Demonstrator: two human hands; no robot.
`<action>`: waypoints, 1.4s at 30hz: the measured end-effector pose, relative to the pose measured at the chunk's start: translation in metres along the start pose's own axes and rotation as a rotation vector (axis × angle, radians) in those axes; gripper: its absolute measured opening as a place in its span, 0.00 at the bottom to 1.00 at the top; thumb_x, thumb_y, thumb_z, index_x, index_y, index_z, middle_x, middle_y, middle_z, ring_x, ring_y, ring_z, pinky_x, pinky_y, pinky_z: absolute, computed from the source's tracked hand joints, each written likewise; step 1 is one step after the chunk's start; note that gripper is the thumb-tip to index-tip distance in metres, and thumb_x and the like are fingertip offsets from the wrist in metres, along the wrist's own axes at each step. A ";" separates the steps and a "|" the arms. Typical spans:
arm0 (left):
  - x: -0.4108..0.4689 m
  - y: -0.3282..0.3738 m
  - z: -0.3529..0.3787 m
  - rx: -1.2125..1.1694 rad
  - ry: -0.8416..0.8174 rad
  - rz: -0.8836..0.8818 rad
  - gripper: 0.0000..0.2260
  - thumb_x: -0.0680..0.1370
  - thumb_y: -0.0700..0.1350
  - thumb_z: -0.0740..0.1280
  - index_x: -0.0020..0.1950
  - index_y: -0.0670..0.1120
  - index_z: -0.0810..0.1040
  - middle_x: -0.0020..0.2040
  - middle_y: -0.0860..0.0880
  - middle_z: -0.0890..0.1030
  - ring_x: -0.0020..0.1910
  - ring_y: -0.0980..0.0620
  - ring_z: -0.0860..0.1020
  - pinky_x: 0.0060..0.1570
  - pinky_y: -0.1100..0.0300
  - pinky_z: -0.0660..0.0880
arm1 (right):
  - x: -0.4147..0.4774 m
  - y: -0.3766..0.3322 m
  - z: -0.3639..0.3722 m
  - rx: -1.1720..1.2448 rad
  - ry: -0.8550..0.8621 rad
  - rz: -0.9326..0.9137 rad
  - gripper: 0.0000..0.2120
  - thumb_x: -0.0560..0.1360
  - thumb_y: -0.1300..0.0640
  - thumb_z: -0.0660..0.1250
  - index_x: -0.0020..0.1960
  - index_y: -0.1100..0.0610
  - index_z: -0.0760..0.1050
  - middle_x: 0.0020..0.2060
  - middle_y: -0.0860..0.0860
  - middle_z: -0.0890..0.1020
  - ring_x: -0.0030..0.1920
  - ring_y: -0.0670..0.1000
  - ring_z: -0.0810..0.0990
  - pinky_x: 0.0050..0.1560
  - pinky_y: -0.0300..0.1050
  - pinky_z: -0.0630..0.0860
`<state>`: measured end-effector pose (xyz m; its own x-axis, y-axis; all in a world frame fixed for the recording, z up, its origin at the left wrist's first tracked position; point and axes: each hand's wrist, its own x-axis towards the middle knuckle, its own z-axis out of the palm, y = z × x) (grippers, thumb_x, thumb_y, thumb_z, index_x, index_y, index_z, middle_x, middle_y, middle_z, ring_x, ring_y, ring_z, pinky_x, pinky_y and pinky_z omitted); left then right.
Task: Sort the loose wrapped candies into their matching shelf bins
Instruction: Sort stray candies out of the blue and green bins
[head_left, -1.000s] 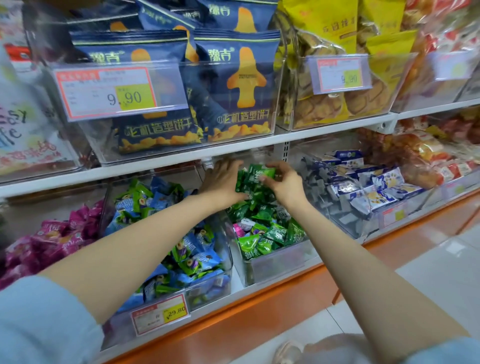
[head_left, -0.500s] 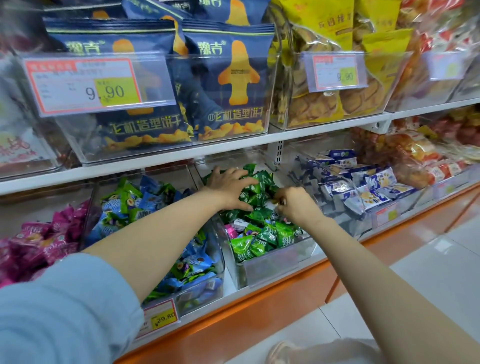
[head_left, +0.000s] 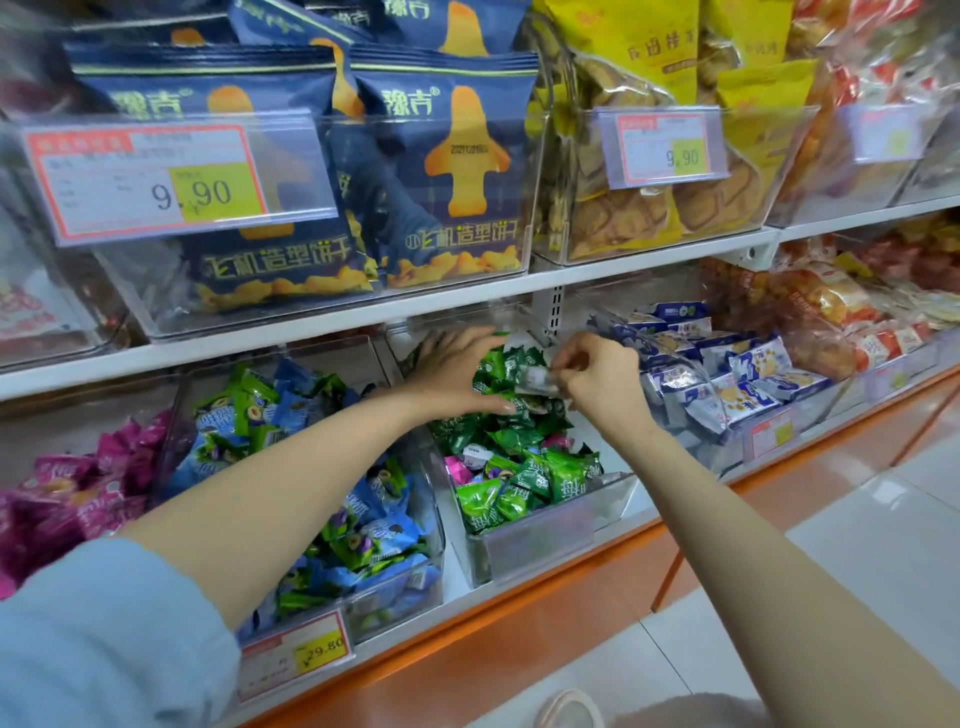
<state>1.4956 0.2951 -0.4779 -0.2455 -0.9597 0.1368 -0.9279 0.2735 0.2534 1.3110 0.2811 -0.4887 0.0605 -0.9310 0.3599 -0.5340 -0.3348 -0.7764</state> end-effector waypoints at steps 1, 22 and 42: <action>-0.002 0.006 0.000 -0.080 0.037 0.013 0.34 0.71 0.58 0.71 0.73 0.54 0.60 0.75 0.51 0.58 0.74 0.51 0.54 0.70 0.53 0.48 | -0.001 -0.005 0.001 0.076 -0.016 0.020 0.13 0.67 0.66 0.73 0.33 0.51 0.74 0.30 0.49 0.79 0.35 0.53 0.79 0.42 0.49 0.79; -0.016 0.000 0.004 -0.590 0.249 -0.176 0.15 0.72 0.46 0.73 0.54 0.44 0.74 0.48 0.47 0.78 0.46 0.49 0.76 0.42 0.60 0.68 | 0.002 0.019 0.026 -0.812 -0.383 -0.175 0.20 0.74 0.61 0.65 0.65 0.51 0.71 0.58 0.57 0.68 0.50 0.62 0.78 0.49 0.52 0.76; -0.025 0.010 -0.006 -0.843 0.141 -0.121 0.17 0.74 0.56 0.68 0.58 0.50 0.72 0.57 0.54 0.76 0.55 0.55 0.75 0.51 0.66 0.71 | -0.020 -0.020 0.010 0.029 -0.211 -0.089 0.16 0.65 0.61 0.76 0.45 0.48 0.73 0.35 0.48 0.75 0.34 0.47 0.72 0.40 0.48 0.74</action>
<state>1.4944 0.3217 -0.4731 -0.0698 -0.9835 0.1667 -0.4139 0.1806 0.8922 1.3287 0.3055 -0.4853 0.2825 -0.9065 0.3137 -0.4948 -0.4179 -0.7619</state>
